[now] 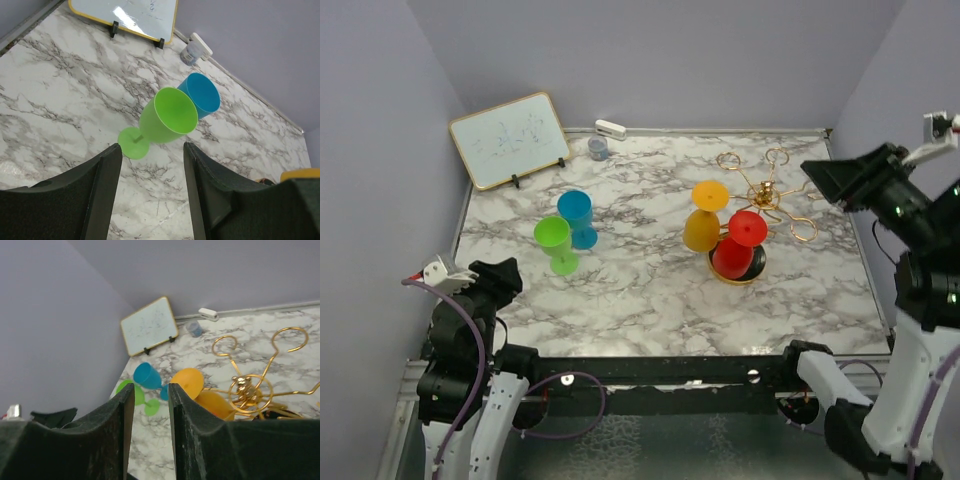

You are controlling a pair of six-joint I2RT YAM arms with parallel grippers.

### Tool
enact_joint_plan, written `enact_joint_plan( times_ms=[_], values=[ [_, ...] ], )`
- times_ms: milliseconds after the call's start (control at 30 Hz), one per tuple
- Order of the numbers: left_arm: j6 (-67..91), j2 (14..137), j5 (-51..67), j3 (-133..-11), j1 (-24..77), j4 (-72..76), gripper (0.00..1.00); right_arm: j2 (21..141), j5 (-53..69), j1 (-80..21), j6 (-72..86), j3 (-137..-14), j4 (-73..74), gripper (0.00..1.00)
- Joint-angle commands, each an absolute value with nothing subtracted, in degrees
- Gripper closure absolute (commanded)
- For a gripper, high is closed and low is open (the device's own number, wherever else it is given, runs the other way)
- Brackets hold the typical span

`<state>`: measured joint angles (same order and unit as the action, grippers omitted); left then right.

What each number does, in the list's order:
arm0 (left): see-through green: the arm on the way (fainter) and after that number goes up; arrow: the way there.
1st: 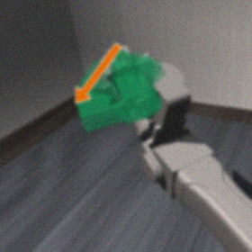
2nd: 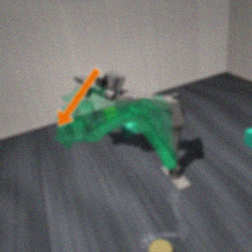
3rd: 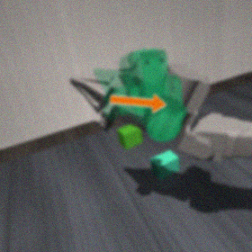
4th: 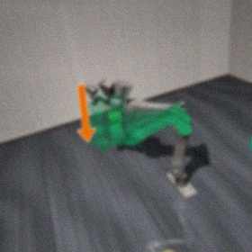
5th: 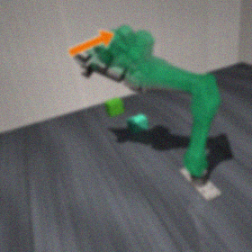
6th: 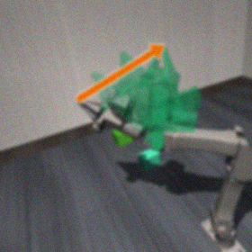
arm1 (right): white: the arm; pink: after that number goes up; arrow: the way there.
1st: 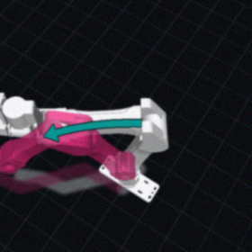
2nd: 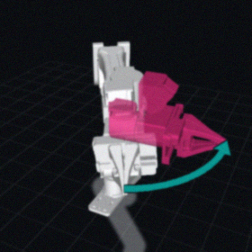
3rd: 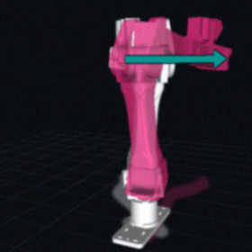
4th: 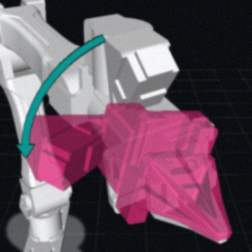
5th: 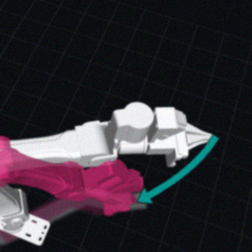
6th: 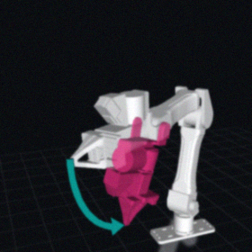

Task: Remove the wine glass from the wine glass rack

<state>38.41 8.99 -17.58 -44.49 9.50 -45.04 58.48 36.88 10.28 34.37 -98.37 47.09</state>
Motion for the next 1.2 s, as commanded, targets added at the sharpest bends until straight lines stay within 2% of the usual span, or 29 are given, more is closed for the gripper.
enact_joint_plan(
  times_ms=[0,133,433,833,1167],
  values=[
    [37.5,8.6,-16.8,-44.2,9.9,-43.5,0.45,49.8,46.2,10.3,37.4,-91.5,49.5,0.65],
    [37.5,8.3,-16.9,-44.1,10.2,-43.5,0.45,43.5,51.5,9.3,38.4,-83.0,52.1,0.61],
    [37.5,8.1,-16.9,-44.0,10.4,-43.5,0.45,31.9,48.0,8.9,43.9,-63.8,51.1,0.57],
    [37.6,8.3,-17.0,-44.1,10.5,-43.5,0.46,30.9,33.1,8.9,41.8,-60.0,52.1,0.57],
    [37.6,8.6,-17.0,-44.1,10.5,-43.6,0.46,34.2,35.1,8.9,41.0,-58.0,45.5,0.58]
  ],
)
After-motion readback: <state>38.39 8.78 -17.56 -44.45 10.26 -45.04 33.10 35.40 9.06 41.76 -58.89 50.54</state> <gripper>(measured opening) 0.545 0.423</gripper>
